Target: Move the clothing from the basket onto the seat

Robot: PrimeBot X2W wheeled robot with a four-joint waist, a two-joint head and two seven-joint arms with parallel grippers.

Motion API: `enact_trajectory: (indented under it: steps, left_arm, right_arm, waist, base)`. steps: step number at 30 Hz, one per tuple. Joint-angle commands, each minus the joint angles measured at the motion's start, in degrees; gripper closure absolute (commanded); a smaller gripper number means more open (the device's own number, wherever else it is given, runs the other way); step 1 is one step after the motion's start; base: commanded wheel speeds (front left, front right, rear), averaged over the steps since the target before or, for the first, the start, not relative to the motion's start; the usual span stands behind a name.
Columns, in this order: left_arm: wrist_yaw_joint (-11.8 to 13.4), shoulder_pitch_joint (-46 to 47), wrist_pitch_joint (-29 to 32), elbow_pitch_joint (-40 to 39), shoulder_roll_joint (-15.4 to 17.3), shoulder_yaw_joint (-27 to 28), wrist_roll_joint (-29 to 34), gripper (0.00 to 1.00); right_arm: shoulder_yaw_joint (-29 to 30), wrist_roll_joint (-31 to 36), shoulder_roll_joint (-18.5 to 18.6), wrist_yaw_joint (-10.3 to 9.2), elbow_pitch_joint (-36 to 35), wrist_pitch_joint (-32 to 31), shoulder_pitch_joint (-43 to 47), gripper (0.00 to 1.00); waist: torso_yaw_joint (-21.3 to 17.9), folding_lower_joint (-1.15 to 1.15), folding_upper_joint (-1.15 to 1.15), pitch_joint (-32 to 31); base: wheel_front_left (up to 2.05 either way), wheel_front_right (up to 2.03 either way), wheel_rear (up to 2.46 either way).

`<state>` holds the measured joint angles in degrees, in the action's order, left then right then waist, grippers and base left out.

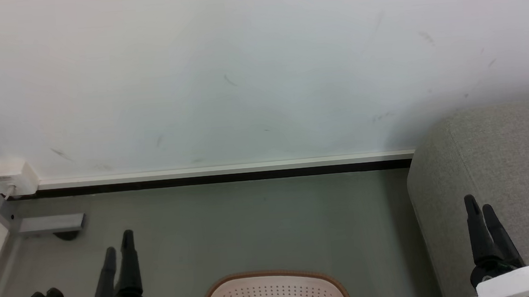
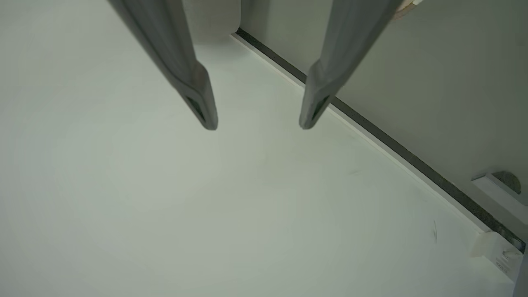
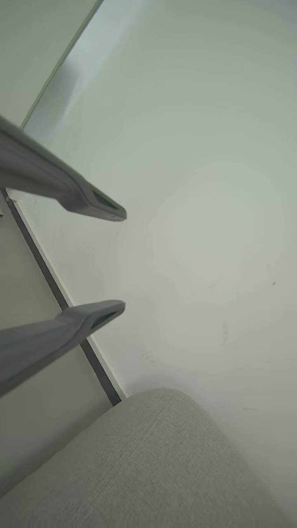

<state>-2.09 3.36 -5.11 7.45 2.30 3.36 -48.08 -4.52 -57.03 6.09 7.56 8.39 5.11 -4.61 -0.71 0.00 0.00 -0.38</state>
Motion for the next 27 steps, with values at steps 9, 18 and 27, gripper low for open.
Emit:
enact_trajectory:
  steps: [9, 18, 27]
  left_arm:
    - [1.9, -0.7, -1.9, -0.3, 0.5, -1.0, 10.9, 0.0]
    - [3.1, -0.8, -3.3, 0.1, 0.6, -1.4, 17.6, 0.0]
    - [3.7, -0.8, -4.7, 0.3, 0.6, -1.6, 22.8, 0.0]
  right_arm:
    - [-2.3, 12.9, 1.5, -0.07, 0.7, 1.9, -1.8, 0.0]
    - [-2.0, 20.9, 1.2, -0.08, 0.9, 3.3, -1.8, 0.0]
    - [-2.0, 26.4, 0.8, -0.09, 1.4, 4.7, -1.7, 0.0]
  waist:
    - [0.0, 0.0, 0.0, -0.1]
    - [0.0, 0.0, 0.0, -0.3]
    - [-0.2, 0.0, 0.0, -0.5]
  base:
    - [0.0, 0.0, 0.0]
    - [0.0, 0.0, 0.0]
    - [0.0, 0.0, 0.0]
